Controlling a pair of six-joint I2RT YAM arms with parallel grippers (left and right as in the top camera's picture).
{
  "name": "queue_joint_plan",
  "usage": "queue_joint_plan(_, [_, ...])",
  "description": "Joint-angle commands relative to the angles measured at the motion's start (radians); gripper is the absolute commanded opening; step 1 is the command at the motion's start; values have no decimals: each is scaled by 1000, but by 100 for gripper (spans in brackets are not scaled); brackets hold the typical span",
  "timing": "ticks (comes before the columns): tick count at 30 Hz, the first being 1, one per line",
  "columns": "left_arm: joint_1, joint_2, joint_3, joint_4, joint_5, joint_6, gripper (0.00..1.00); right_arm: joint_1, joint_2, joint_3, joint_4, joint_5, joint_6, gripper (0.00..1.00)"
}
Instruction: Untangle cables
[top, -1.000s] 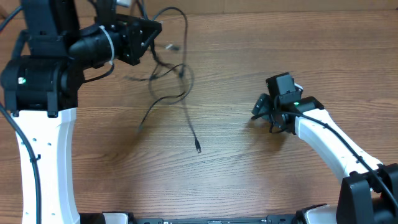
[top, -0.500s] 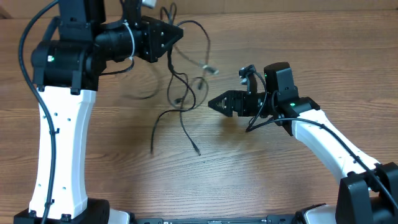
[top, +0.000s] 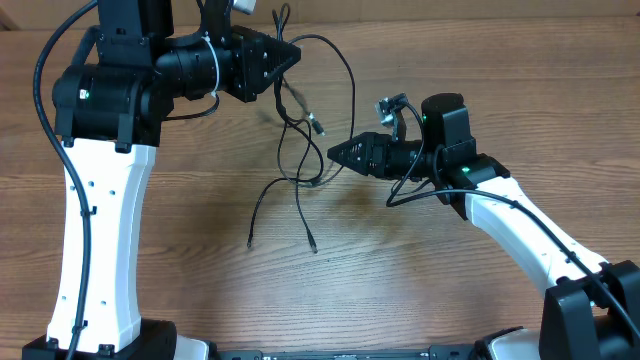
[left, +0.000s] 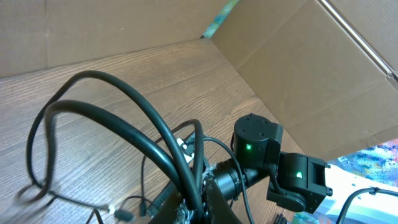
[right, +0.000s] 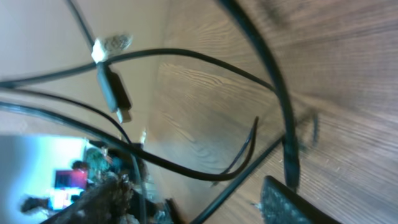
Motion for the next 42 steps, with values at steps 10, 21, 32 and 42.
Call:
queue_joint_plan(10, [-13,-3,8,10,-43,2,7,93,1,6,-82,98,156,14])
queue_joint_plan(21, [-11,-3,8,-46,-301,2,12,87,1,6,-611,863,96,4])
queue_joint_plan(32, [-11,10,8,-117,-371,10,15,70,1,6,-561,775,-100,4])
queue_joint_plan(42, [-13,76,8,-189,-370,9,14,70,1,33,-335,-6,-449,18])
